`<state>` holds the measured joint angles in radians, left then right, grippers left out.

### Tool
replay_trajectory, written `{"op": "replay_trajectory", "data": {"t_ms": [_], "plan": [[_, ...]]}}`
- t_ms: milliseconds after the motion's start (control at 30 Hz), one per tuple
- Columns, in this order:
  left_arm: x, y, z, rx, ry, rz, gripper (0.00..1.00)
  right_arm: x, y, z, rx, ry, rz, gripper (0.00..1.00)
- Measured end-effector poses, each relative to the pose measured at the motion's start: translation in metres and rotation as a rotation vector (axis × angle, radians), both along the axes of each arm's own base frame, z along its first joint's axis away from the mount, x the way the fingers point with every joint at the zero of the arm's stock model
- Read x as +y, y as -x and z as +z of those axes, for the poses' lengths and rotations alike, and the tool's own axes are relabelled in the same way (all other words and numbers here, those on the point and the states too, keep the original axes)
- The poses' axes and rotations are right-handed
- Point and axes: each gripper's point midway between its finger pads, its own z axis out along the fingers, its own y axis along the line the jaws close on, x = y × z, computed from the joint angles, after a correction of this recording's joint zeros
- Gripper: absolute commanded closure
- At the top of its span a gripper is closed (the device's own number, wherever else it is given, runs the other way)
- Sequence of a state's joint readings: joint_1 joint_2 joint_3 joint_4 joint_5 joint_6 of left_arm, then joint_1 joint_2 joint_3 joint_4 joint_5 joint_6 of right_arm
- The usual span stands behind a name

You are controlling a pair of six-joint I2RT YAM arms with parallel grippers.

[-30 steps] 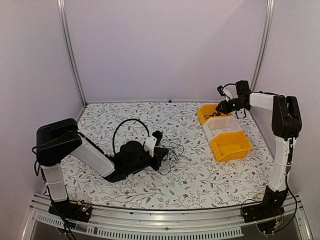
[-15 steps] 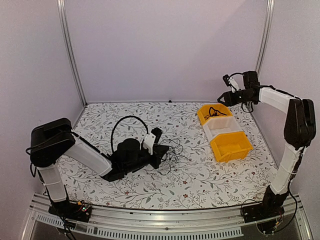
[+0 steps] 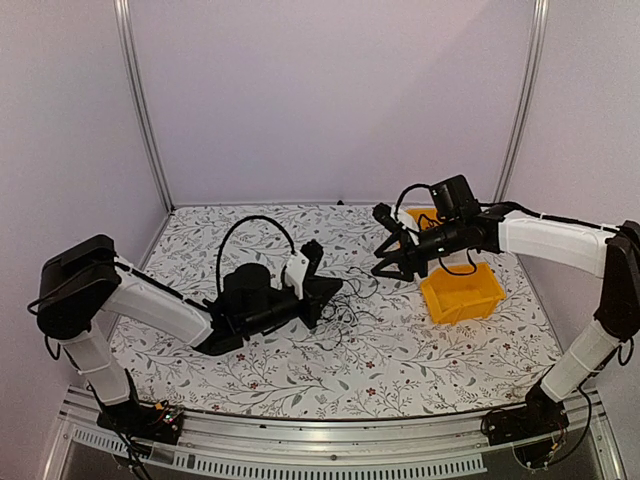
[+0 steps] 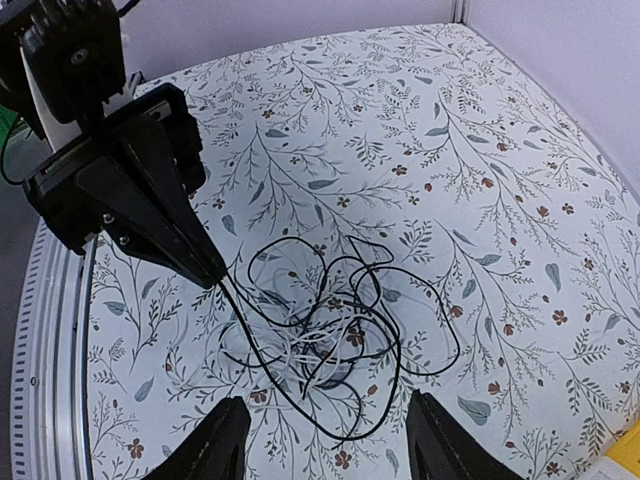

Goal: Untangle the cables

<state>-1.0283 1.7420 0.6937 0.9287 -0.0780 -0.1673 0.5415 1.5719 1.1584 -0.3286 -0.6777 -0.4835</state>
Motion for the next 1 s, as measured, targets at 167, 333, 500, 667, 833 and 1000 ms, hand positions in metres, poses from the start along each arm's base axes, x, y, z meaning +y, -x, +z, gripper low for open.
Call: {"op": "replay_trajectory", "data": {"t_ms": [167,333,500,667,833,1000], "plan": [[-0.002,0.008,0.021,-0.04,0.025,-0.043,1.0,0.009,-0.013,-0.023,0.059,0.028,0.004,0.4],[-0.003,0.014,0.027,-0.057,0.021,-0.063,1.0,0.021,-0.028,-0.045,0.146,0.041,0.002,0.41],[-0.003,0.017,0.029,-0.067,0.014,-0.071,1.0,0.031,-0.029,-0.058,0.239,0.036,0.025,0.89],[-0.003,0.018,0.026,-0.075,-0.004,-0.067,1.0,0.039,-0.024,-0.052,0.32,0.005,0.066,1.0],[0.0,0.009,0.014,-0.082,-0.031,-0.014,1.0,0.039,-0.02,-0.017,0.298,-0.021,0.083,1.0],[-0.006,-0.005,-0.031,-0.05,-0.093,0.009,1.0,0.039,-0.018,0.111,0.067,-0.157,0.116,1.0]]}}
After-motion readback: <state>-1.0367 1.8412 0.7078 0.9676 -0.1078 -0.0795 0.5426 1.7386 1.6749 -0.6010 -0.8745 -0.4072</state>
